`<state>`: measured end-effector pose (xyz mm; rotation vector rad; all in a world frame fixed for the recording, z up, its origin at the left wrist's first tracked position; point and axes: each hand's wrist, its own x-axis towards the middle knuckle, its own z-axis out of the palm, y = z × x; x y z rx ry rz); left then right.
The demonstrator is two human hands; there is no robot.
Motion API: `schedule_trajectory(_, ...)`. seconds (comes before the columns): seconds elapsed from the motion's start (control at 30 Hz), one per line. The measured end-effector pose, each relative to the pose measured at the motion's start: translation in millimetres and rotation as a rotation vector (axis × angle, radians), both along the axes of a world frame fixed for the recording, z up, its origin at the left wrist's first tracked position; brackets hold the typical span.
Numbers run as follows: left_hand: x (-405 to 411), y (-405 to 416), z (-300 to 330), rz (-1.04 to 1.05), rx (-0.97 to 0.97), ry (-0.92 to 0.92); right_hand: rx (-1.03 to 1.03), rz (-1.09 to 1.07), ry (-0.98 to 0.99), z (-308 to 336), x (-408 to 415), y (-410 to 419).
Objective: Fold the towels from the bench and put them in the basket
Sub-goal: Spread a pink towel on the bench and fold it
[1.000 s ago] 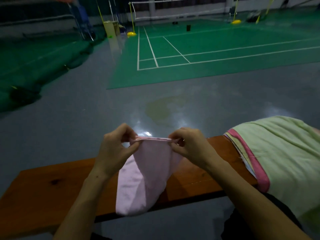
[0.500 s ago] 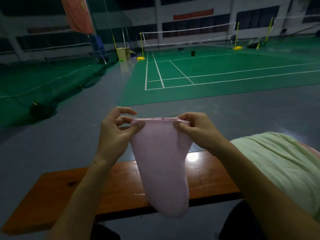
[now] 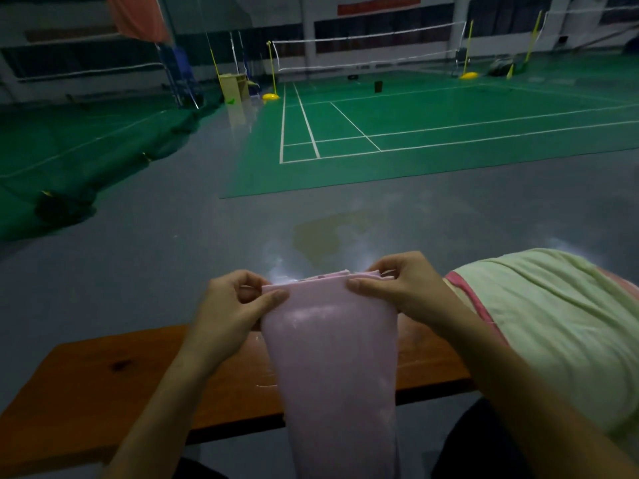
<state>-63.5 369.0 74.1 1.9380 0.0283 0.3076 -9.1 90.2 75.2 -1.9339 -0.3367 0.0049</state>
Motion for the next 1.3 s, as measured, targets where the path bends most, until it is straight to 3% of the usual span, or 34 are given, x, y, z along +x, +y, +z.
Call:
schedule_trajectory(0.17, 81, 13, -74, 0.095, 0.129, 0.054, -0.154, -0.061, 0.052, -81, 79, 19)
schedule_trajectory(0.47, 181, 34, -158, 0.219, 0.113, 0.119, -0.251, -0.169, 0.171, -161, 181, 58)
schedule_trajectory(0.7, 206, 40, -163, 0.229, 0.12, 0.102, -0.223, -0.231, 0.159, -183, 214, 72)
schedule_trajectory(0.83, 164, 32, -135, 0.057, 0.259, 0.029, -0.32, -0.204, 0.063, -153, 163, 63)
schedule_trajectory(0.97, 75, 12, -122, -0.107, 0.444, 0.076, -0.403, 0.086, 0.068, -137, 67, 51)
schedule_trajectory(1.1, 0, -18, -145, -0.137, 0.618, 0.171, -0.448, 0.147, 0.073, -161, -16, 38)
schedule_trajectory(1.3, -14, -43, -190, -0.192, 0.897, 0.283, -0.503, 0.187, -0.016, -189, -26, 48)
